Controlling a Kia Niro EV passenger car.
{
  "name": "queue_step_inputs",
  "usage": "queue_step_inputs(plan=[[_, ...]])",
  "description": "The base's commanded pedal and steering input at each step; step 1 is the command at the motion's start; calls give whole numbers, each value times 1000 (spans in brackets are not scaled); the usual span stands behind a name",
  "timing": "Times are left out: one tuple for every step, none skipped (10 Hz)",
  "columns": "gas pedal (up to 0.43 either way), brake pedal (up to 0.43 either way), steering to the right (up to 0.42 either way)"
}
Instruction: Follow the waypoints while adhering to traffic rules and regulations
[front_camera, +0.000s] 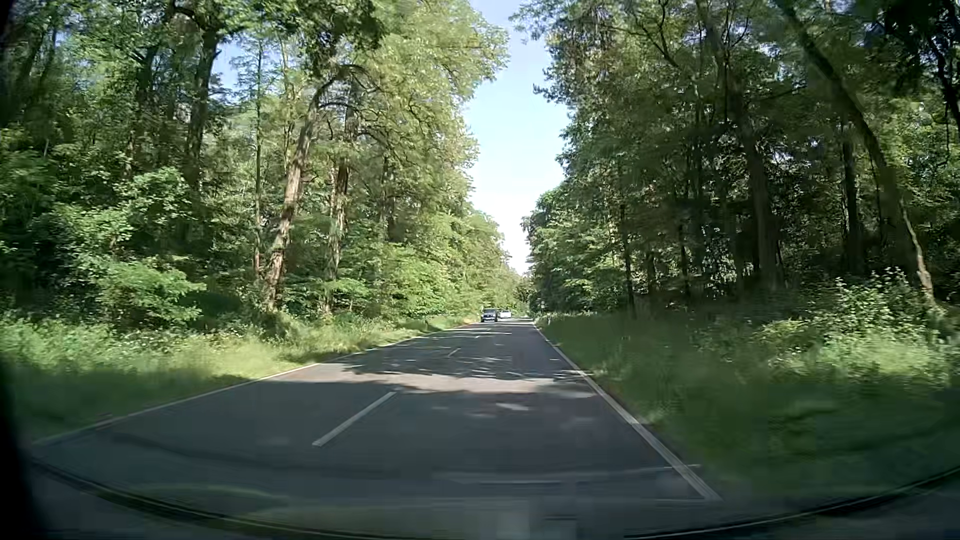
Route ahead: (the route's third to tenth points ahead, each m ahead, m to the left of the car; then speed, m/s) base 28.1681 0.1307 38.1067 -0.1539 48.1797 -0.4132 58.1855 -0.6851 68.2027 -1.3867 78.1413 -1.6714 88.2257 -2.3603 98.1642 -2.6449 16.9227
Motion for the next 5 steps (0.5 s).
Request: queue_step_inputs(plan=[[79,30,0],[87,30,0],[87,30,0],[87,30,1],[87,37,3]])
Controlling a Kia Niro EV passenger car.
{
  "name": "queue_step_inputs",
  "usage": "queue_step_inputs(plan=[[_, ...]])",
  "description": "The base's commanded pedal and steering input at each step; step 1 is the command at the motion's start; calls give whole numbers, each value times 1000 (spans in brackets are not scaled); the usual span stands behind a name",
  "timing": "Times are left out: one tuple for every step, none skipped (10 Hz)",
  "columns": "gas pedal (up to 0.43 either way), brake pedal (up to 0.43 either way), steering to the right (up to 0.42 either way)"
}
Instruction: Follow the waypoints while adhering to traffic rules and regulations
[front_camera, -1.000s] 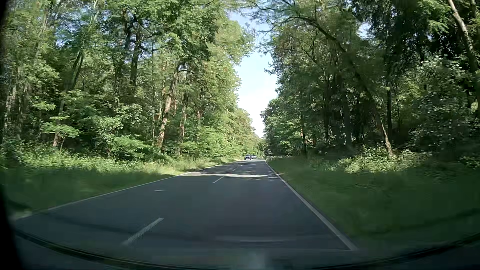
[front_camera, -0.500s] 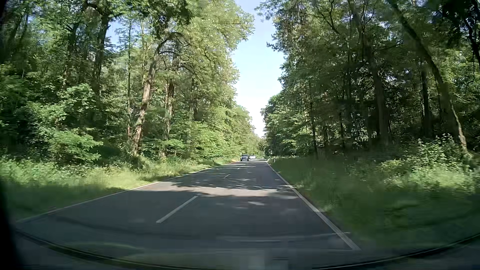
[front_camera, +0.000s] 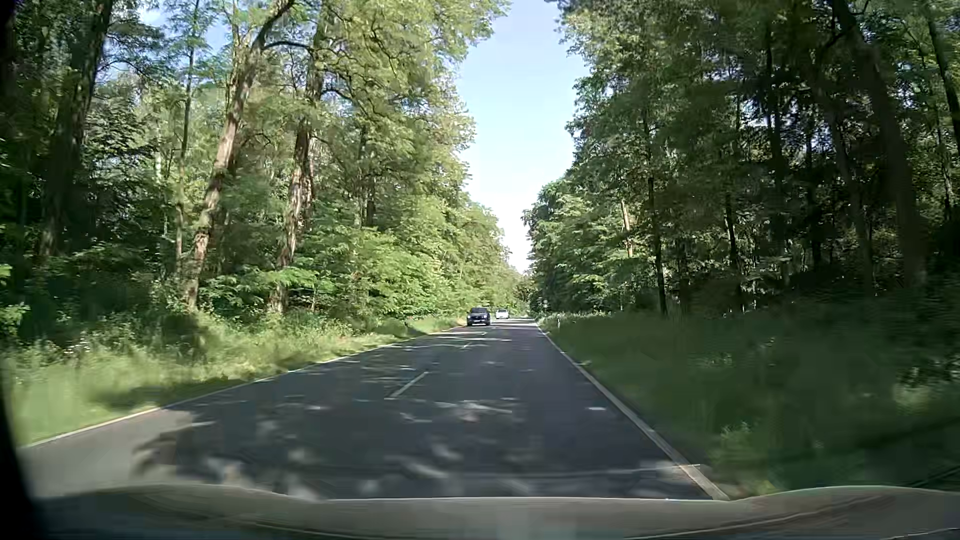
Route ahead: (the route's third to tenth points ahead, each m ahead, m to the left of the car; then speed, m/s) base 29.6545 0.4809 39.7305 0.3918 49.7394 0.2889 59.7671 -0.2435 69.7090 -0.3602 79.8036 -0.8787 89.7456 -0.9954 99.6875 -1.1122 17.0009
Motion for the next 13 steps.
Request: queue_step_inputs(plan=[[87,30,2],[87,30,3],[87,30,3],[87,30,3],[87,30,3],[87,30,2],[87,30,3],[87,30,3],[87,30,3],[87,37,3],[87,30,2],[87,30,2],[87,30,2]])
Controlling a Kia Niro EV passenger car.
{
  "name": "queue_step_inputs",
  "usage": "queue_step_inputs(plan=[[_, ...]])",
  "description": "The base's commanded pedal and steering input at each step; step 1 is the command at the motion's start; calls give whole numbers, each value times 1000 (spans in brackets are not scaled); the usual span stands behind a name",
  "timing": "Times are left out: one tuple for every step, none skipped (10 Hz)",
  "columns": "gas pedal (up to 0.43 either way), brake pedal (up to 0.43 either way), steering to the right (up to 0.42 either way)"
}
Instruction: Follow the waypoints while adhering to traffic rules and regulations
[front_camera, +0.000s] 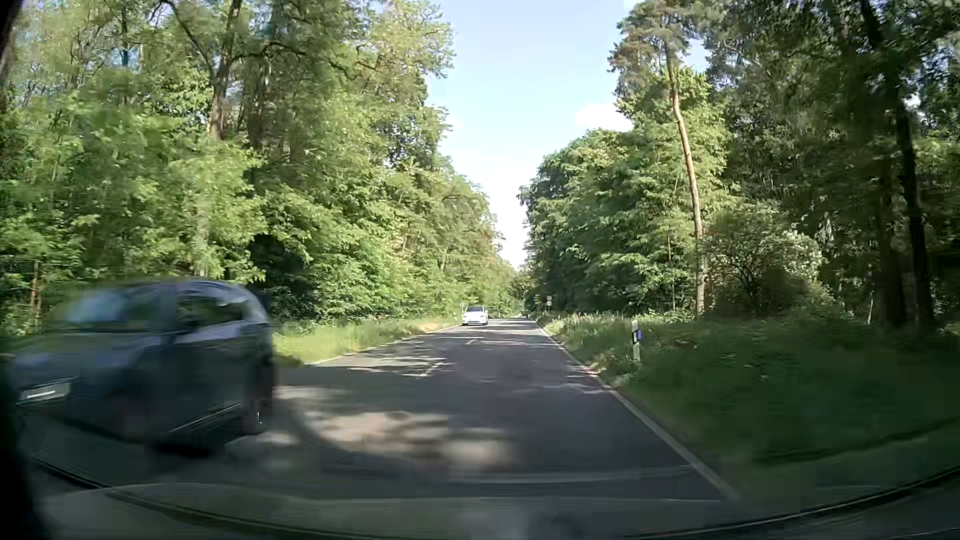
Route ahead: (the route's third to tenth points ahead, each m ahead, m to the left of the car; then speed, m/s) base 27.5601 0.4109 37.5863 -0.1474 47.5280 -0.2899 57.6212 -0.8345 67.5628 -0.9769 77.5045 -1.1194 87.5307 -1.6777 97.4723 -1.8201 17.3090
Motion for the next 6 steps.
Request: queue_step_inputs(plan=[[98,30,2],[98,30,2],[98,30,2],[98,30,2],[98,30,2],[98,30,2]])
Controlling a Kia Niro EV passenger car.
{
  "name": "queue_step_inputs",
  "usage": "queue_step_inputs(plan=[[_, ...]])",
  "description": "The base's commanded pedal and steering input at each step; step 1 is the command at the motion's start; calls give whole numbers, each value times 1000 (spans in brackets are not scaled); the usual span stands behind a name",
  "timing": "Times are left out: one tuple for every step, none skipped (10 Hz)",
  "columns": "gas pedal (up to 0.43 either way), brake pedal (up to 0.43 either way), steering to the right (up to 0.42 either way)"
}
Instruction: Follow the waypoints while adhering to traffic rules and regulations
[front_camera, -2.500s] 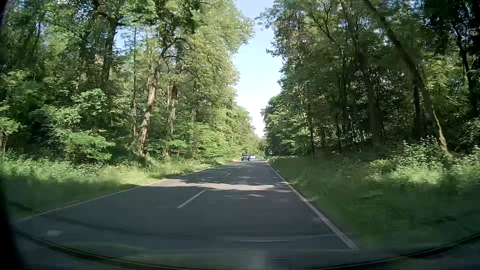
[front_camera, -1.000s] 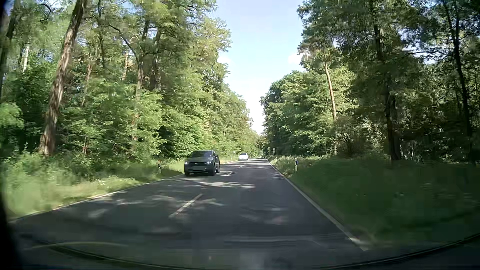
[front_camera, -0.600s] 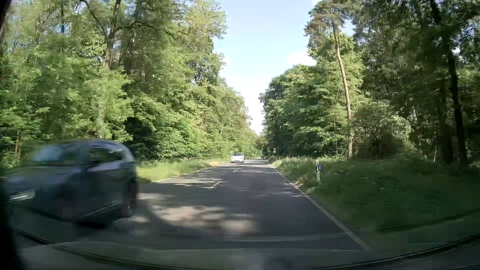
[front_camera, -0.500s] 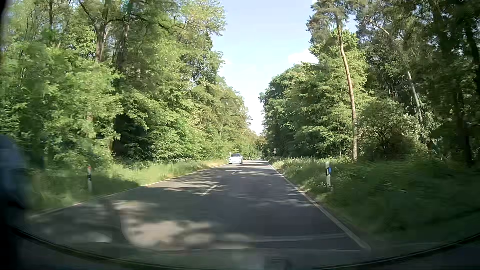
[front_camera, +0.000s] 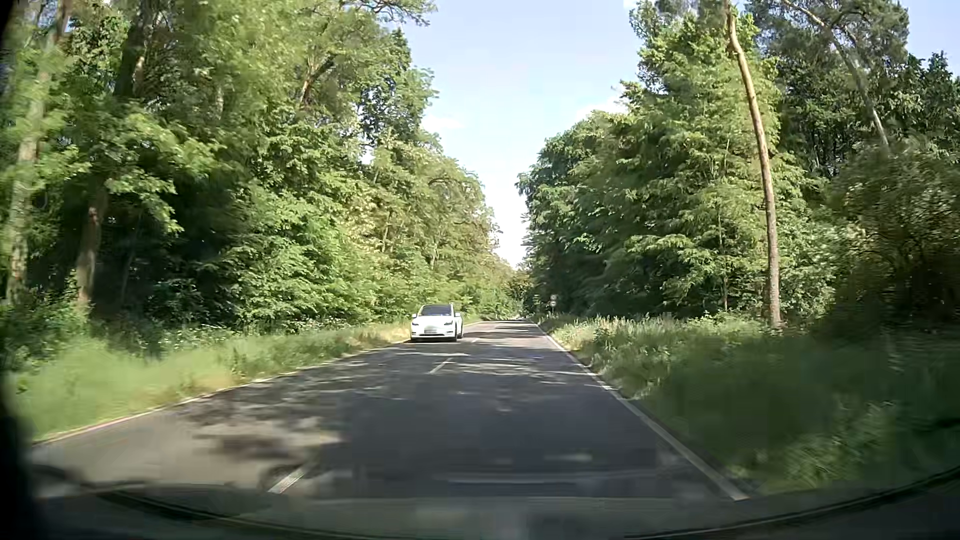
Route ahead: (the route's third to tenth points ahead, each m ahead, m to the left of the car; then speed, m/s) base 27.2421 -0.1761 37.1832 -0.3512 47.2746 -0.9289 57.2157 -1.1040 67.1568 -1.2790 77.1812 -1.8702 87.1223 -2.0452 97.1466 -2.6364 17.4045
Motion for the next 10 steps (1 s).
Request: queue_step_inputs(plan=[[98,30,2],[98,30,2],[98,30,2],[98,30,2],[98,30,2],[98,30,2],[98,30,2],[98,30,3],[98,30,3],[98,30,3]])
